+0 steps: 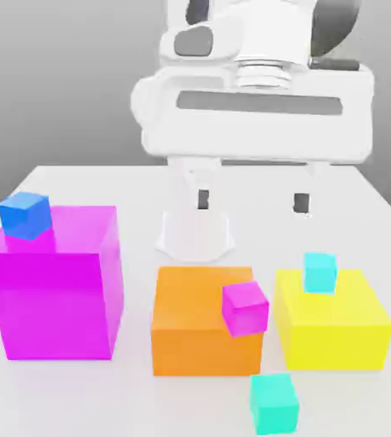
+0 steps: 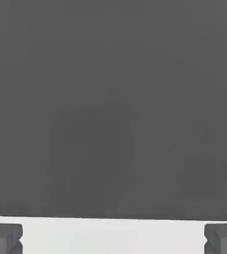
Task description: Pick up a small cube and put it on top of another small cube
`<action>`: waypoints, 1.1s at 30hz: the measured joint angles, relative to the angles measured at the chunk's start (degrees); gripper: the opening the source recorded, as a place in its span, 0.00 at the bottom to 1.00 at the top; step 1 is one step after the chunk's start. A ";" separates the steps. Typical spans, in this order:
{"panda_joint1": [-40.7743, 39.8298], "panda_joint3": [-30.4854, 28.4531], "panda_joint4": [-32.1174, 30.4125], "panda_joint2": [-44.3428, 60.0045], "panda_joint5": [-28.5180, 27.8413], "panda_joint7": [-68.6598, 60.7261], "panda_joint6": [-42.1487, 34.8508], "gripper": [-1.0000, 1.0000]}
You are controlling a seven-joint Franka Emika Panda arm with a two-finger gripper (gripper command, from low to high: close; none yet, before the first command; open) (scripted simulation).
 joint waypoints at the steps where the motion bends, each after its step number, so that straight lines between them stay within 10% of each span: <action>1: 0.19 0.23 -0.37 2.08 -0.30 0.48 0.82 0.50; 15: 5.15 -0.93 -2.45 30.92 -3.69 5.63 16.06 0.50; 16: 5.73 -1.57 -2.19 32.34 -3.96 5.82 17.21 0.00; 33: 3.82 1.23 -6.43 15.12 -1.40 -4.27 4.75 0.00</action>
